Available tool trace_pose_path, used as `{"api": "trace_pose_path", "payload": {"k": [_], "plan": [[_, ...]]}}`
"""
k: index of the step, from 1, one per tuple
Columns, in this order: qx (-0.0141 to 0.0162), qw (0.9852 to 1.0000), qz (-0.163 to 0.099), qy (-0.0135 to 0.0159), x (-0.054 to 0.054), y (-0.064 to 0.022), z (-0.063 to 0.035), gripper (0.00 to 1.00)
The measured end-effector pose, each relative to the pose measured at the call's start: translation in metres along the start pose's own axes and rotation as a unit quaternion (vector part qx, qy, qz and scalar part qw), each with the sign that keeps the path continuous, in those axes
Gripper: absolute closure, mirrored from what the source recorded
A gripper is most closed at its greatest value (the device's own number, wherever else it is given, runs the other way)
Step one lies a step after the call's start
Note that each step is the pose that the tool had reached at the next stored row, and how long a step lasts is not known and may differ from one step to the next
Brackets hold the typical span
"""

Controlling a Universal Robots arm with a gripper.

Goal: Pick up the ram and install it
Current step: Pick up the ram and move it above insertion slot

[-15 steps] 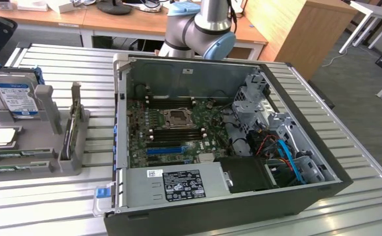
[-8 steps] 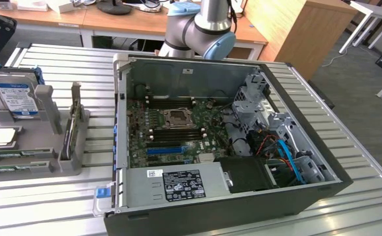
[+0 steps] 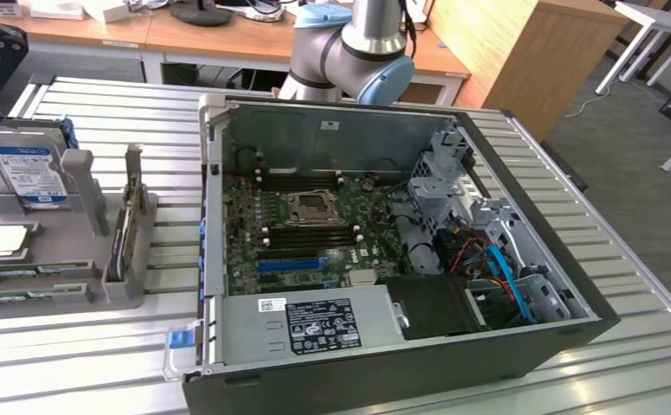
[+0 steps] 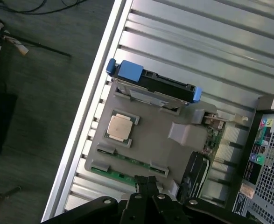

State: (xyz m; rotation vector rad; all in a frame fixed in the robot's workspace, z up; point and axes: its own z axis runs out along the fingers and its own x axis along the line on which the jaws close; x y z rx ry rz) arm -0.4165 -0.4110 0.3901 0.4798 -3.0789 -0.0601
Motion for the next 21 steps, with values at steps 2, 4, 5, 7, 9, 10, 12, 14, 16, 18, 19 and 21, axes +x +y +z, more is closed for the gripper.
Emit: {"api": "trace_pose_path", "payload": {"k": [2,4,5,7,9,10,12,14,16,18,19,21], "plan": [[0.0004,0.9998,-0.019,0.0008,0.0,0.0,0.0,0.89],[0.0007,0.9993,-0.036,0.0015,0.0,0.0,0.0,0.89],[0.0008,0.999,-0.045,0.0019,0.0,0.0,0.0,0.89],[0.0012,0.998,-0.063,0.0027,0.0,0.0,0.0,0.89],[0.0016,0.9966,-0.082,0.0034,0.0,0.0,0.0,0.89],[0.0017,0.9958,-0.091,0.0038,0.0,0.0,0.0,0.89],[0.002,0.994,-0.109,0.0046,0.0,0.0,0.0,0.89],[0.0024,0.9919,-0.127,0.0053,0.0,0.0,0.0,0.89],[0.0027,0.9894,-0.145,0.0061,0.0,0.0,0.0,0.89],[0.003,0.9866,-0.163,0.0069,0.0,0.0,0.0,0.89],[0.0032,0.9851,-0.172,0.0072,0.0,0.0,0.0,0.89],[0.0035,0.9818,-0.19,0.0079,0.0,0.0,0.0,0.89]]}}
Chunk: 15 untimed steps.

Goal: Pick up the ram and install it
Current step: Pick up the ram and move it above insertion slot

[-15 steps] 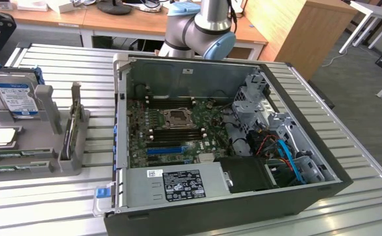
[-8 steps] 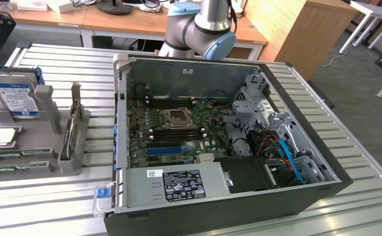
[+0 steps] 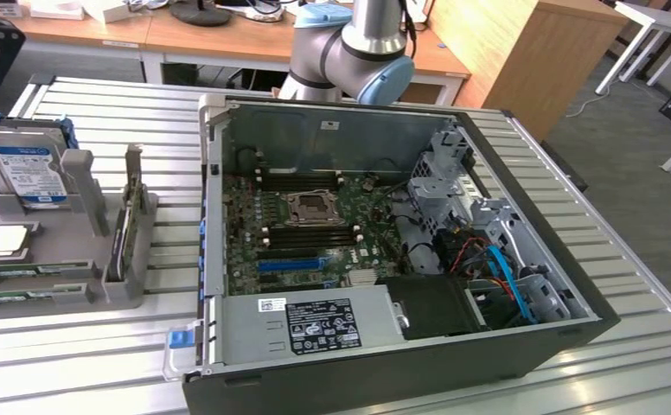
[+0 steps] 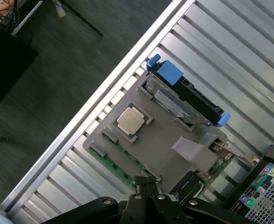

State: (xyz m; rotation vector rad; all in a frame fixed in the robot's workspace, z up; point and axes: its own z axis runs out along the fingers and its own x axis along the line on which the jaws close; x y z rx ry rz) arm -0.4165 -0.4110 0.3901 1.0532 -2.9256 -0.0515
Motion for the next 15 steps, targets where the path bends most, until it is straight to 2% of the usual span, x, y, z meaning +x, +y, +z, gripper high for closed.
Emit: {"api": "trace_pose_path", "payload": {"k": [4,8,12,15], "plan": [[0.0007,0.9993,-0.036,0.0016,0.0,0.0,0.0,0.89],[0.0014,0.9974,-0.072,0.003,0.0,0.0,0.0,0.89],[0.002,0.994,-0.109,0.0046,0.0,0.0,0.0,0.89],[0.0026,0.9907,-0.136,0.0057,0.0,0.0,0.0,0.89]]}}
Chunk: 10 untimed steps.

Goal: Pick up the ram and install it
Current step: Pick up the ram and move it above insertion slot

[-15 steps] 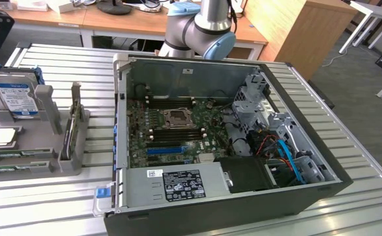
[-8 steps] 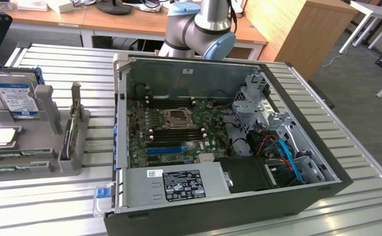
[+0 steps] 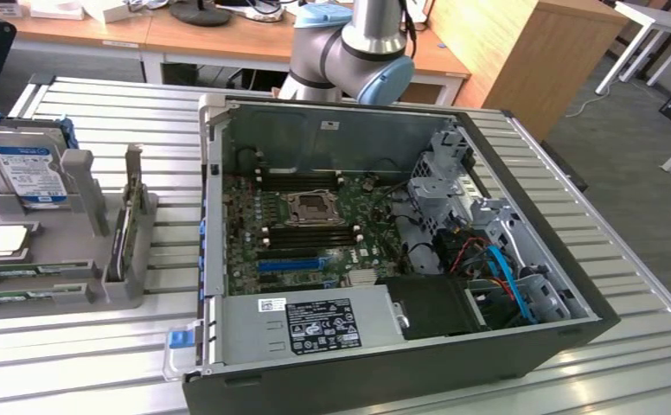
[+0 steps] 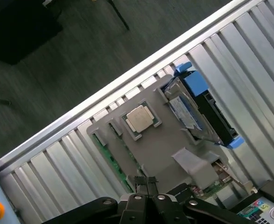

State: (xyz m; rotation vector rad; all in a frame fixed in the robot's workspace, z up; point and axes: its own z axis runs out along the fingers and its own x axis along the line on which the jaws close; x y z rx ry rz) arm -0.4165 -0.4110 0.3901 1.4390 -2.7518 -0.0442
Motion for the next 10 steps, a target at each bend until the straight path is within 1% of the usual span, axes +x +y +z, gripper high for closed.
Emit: {"api": "trace_pose_path", "payload": {"k": [3,5,8,10], "plan": [[0.0005,0.9996,-0.027,0.0012,0.0,0.0,0.0,0.89],[0.0008,0.999,-0.045,0.0019,0.0,0.0,0.0,0.89],[0.0013,0.9973,-0.073,0.0031,0.0,0.0,0.0,0.89],[0.0017,0.9958,-0.091,0.0038,0.0,0.0,0.0,0.89]]}}
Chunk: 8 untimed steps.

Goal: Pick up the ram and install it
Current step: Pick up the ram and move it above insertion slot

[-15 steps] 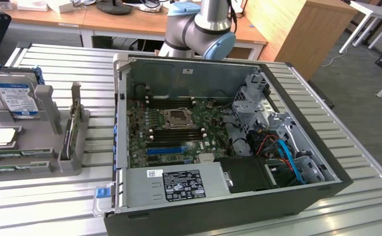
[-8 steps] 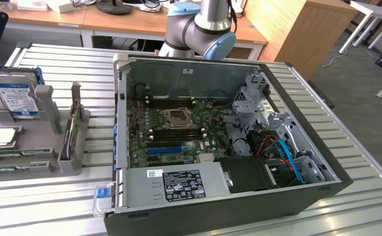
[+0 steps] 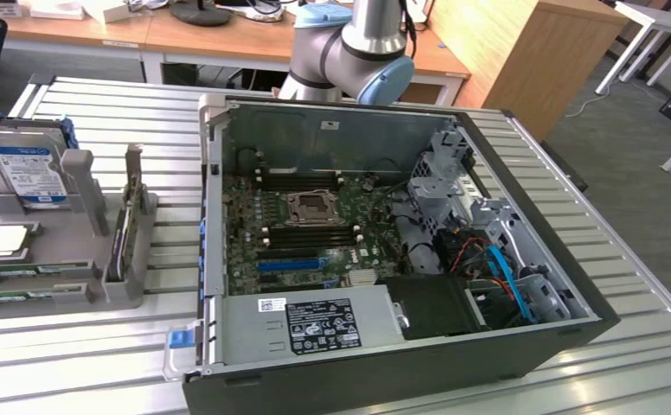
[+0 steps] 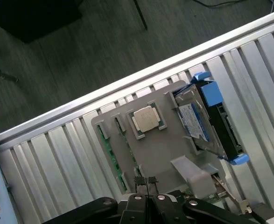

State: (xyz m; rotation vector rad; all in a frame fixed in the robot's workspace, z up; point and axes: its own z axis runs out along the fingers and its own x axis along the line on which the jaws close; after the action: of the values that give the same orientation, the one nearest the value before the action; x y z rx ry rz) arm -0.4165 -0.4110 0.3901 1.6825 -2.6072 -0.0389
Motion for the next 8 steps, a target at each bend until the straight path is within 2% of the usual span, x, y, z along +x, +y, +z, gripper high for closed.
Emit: {"api": "trace_pose_path", "payload": {"k": [4,8], "plan": [[0.0007,0.9993,-0.036,0.0015,0.0,0.0,0.0,0.89],[0.0014,0.9974,-0.072,0.003,0.0,0.0,0.0001,0.89]]}}
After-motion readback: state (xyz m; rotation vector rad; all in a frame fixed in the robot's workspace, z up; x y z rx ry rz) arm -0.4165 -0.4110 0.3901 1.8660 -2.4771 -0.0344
